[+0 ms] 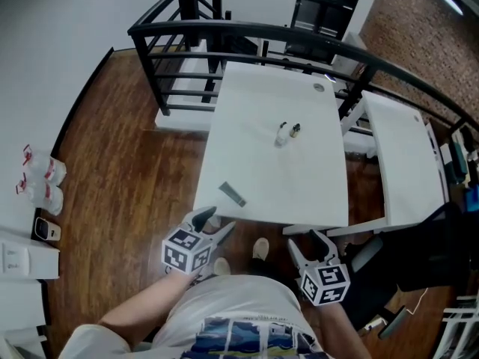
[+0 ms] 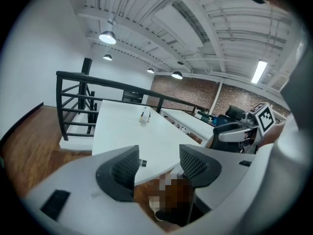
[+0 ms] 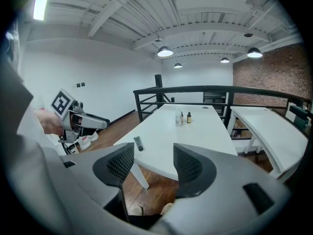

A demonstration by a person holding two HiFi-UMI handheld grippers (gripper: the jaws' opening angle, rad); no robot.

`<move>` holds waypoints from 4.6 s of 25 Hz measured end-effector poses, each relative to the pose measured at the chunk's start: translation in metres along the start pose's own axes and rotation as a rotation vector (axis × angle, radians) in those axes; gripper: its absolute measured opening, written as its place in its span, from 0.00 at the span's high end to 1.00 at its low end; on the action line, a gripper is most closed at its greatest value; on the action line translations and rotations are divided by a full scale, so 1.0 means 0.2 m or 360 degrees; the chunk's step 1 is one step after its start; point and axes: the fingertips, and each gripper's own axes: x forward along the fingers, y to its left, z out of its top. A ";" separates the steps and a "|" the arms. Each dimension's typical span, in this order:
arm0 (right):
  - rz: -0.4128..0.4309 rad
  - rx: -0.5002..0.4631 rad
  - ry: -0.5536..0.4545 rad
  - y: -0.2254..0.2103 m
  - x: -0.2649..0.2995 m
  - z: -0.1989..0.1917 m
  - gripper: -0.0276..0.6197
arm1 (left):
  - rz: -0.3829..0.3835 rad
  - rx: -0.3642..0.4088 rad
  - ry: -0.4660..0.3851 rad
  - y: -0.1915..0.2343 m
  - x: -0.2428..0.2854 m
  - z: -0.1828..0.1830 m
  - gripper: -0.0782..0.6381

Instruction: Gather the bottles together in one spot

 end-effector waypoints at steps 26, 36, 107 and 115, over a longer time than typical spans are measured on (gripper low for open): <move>0.0238 0.0072 0.0018 -0.71 0.39 0.14 0.53 | 0.0611 -0.0137 0.0750 0.52 0.92 -0.31 0.68; 0.0408 0.0042 0.0035 -0.78 0.52 0.16 0.53 | 0.0592 0.0087 0.0864 0.51 0.97 -0.29 0.73; 0.0034 -0.0596 -0.0133 -0.99 0.71 0.27 0.59 | -0.0628 0.0517 0.0521 -0.64 1.53 0.83 0.85; 0.0061 -0.0252 -0.0093 -1.17 0.64 0.22 0.59 | -0.0417 0.0737 0.0564 -0.47 1.74 0.84 0.85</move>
